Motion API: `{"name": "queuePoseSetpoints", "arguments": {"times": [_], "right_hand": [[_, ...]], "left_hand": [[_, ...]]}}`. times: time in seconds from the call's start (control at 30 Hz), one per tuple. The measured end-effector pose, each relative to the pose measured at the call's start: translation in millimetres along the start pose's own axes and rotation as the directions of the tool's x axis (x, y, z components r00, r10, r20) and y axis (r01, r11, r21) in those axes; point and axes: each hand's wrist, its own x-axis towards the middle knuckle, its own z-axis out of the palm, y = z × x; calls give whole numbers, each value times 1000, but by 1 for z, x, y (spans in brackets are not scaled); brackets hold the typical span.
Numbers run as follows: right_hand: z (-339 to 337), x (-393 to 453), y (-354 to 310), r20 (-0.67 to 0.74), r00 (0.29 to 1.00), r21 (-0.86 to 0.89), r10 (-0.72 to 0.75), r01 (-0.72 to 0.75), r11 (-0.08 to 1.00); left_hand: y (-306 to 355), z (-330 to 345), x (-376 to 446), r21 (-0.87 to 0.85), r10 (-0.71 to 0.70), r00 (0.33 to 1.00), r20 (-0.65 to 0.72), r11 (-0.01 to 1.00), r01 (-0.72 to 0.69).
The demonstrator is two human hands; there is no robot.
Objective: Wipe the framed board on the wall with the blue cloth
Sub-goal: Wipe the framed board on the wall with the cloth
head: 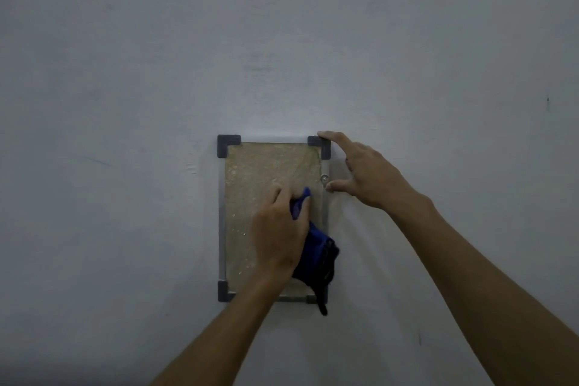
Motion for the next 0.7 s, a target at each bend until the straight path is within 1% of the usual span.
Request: {"name": "queuePoseSetpoints", "arguments": {"times": [0.03, 0.07, 0.17, 0.23, 0.33, 0.4, 0.47, 0.5, 0.53, 0.6, 0.67, 0.7], "right_hand": [[0, 0, 0, -1, 1000, 0, 0, 0, 1000], [0, 0, 0, -3, 1000, 0, -1, 1, 1000], [0, -1, -1, -7, 1000, -1, 0, 0, 1000], [0, -1, 0, -8, 1000, 0, 7, -7, 1000], [0, -1, 0, -10, 1000, 5, 13, -13, 1000], [1, -1, -1, -11, 1000, 5, 15, -15, 1000], [1, -1, -2, -12, 1000, 12, 21, -20, 1000], [1, -1, -2, -12, 1000, 12, 23, -23, 1000], [1, -1, -3, -12, 1000, 10, 24, -24, 1000], [0, -1, -4, -12, 999, 6, 32, -32, 999], [0, -1, -5, -7, 999, 3, 40, -40, 999], [-1, -1, -6, -7, 999, 0, 44, -44, 999]], "left_hand": [[6, 6, -6, -20, -27, 1000, -1, 999, 27], [11, 12, -12, -20, -17, 1000, 18, 1000, 17], [14, 19, -19, 12, 74, 994, 83, 997, -75], [8, 14, -14, 8, 71, 996, 59, 997, -72], [-8, 0, -9, -26, -47, 997, -61, 999, 46], [-16, -7, -8, -62, -140, 980, -141, 989, 133], [-17, -8, -8, -100, -211, 959, -189, 976, 195], [-15, -7, -9, -108, -220, 956, -196, 973, 202], [-11, -4, -10, -106, -202, 963, -181, 977, 185], [-5, 1, -12, -56, -84, 993, -87, 995, 79], [-5, 0, -11, 7, 27, 1000, -2, 1000, -27], [-9, -2, -10, 22, 52, 999, 14, 998, -52]]}}
